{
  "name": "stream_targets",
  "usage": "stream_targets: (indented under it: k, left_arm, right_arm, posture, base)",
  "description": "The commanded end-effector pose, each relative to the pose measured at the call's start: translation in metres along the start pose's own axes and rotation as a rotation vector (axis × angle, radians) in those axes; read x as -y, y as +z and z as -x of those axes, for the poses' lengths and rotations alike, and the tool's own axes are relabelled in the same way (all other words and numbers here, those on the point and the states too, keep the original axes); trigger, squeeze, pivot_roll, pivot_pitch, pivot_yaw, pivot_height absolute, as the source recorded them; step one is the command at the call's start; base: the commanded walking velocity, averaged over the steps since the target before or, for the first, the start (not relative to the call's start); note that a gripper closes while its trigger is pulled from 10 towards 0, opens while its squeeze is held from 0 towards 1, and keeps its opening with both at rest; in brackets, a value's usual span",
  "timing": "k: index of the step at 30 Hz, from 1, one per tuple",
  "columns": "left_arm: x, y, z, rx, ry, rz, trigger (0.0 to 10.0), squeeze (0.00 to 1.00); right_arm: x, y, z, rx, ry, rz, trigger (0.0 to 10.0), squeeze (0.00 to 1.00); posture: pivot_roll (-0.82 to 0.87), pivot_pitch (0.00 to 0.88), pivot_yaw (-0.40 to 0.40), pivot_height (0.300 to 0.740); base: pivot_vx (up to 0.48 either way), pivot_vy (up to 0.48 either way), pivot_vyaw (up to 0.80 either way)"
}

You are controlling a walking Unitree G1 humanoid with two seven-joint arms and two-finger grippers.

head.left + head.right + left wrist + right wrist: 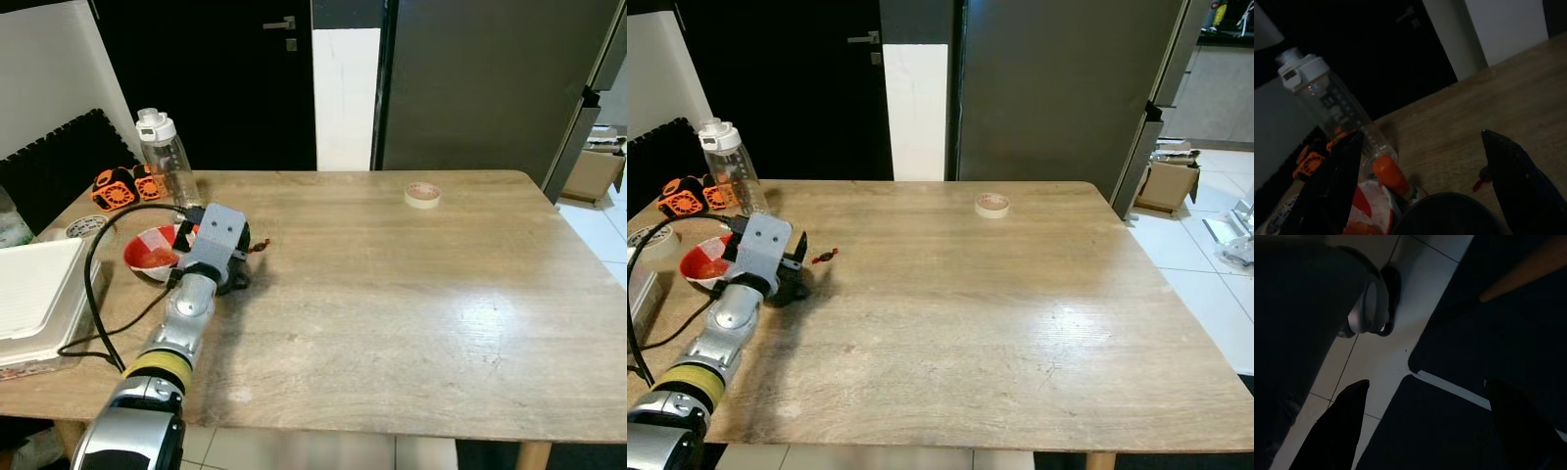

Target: Restocking fridge

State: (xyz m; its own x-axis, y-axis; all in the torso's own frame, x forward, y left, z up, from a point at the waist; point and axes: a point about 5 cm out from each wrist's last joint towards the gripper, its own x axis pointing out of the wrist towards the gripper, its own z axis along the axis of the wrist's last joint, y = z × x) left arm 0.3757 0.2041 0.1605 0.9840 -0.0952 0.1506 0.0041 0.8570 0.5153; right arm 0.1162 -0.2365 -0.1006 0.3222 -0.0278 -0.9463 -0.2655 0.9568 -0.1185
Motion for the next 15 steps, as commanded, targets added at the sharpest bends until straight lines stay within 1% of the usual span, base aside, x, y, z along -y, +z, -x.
stream_targets:
  k: [1, 2, 3, 4, 6, 7, 8, 9, 10, 12, 13, 14, 15]
  left_arm:
    - [-0.008, 0.0, -0.002, -0.009, -0.026, -0.061, 10.0, 0.0]
    - [-0.011, 0.002, -0.003, -0.005, -0.047, -0.082, 10.0, 0.0]
    - [-0.018, 0.004, -0.005, -0.001, -0.063, -0.089, 10.0, 0.0]
    - [-0.018, 0.004, -0.005, -0.001, -0.063, -0.089, 10.0, 0.0]
    - [-0.028, 0.008, -0.007, 0.005, -0.078, -0.082, 10.0, 0.0]
    - [-0.028, 0.008, -0.007, 0.005, -0.078, -0.082, 10.0, 0.0]
    - [-0.035, 0.01, -0.009, 0.004, -0.084, -0.051, 10.0, 0.0]
    - [-0.035, 0.01, -0.009, 0.004, -0.084, -0.051, 10.0, 0.0]
    - [-0.041, 0.013, -0.011, 0.001, -0.093, 0.017, 10.0, 0.0]
    - [-0.041, 0.013, -0.011, 0.001, -0.093, 0.017, 10.0, 0.0]
    - [-0.045, 0.015, -0.012, -0.001, -0.106, 0.076, 10.0, 0.0]
    - [-0.045, 0.015, -0.012, -0.001, -0.106, 0.076, 10.0, 0.0]
    - [-0.046, 0.016, -0.013, -0.017, -0.141, 0.127, 10.0, 0.0]
  right_arm:
    - [-0.002, -0.002, 0.0, -0.009, 0.007, 0.004, 10.0, 0.0]
    - [-0.002, -0.002, 0.0, -0.01, 0.008, 0.003, 10.0, 0.0]
    - [-0.003, -0.002, 0.0, -0.011, 0.009, 0.001, 10.0, 0.0]
    - [-0.003, -0.002, 0.0, -0.011, 0.009, 0.001, 10.0, 0.0]
    - [-0.003, -0.003, 0.0, -0.012, 0.01, -0.002, 10.0, 0.0]
    - [-0.003, -0.003, 0.0, -0.012, 0.01, -0.002, 10.0, 0.0]
    - [-0.003, -0.003, 0.0, -0.013, 0.01, -0.003, 10.0, 0.0]
    - [-0.003, -0.003, 0.0, -0.013, 0.01, -0.003, 10.0, 0.0]
    - [-0.003, -0.003, 0.0, -0.013, 0.01, -0.003, 10.0, 0.0]
    - [-0.003, -0.003, 0.0, -0.013, 0.01, -0.003, 10.0, 0.0]
    - [-0.003, -0.003, 0.0, -0.013, 0.01, -0.003, 10.0, 0.0]
    - [-0.003, -0.003, 0.0, -0.013, 0.01, -0.003, 10.0, 0.0]
    - [-0.003, -0.002, 0.0, -0.013, 0.009, -0.003, 10.0, 0.0]
  posture:
    - [-0.08, 0.036, 0.044, 0.74]
    - [-0.08, 0.039, 0.047, 0.74]
    - [-0.08, 0.039, 0.047, 0.74]
    - [-0.08, 0.039, 0.047, 0.74]
    - [-0.08, 0.039, 0.047, 0.74]
    - [-0.08, 0.039, 0.047, 0.74]
    - [-0.08, 0.039, 0.047, 0.74]
    - [-0.08, 0.039, 0.047, 0.74]
    - [-0.08, 0.041, 0.049, 0.74]
    - [-0.08, 0.041, 0.049, 0.74]
    - [-0.08, 0.041, 0.049, 0.74]
    - [-0.08, 0.041, 0.049, 0.74]
    - [-0.08, 0.041, 0.047, 0.74]
  base:
    - [0.0, 0.0, 0.0]
    - [0.0, 0.0, 0.0]
    - [0.0, 0.0, 0.0]
    - [0.0, 0.0, 0.0]
    - [0.0, 0.0, 0.0]
    - [0.0, 0.0, 0.0]
    - [0.0, 0.0, 0.0]
    - [0.0, 0.0, 0.0]
    - [0.0, 0.0, 0.0]
    - [0.0, 0.0, 0.0]
    - [0.0, 0.0, 0.0]
    - [0.0, 0.0, 0.0]
    - [0.0, 0.0, 0.0]
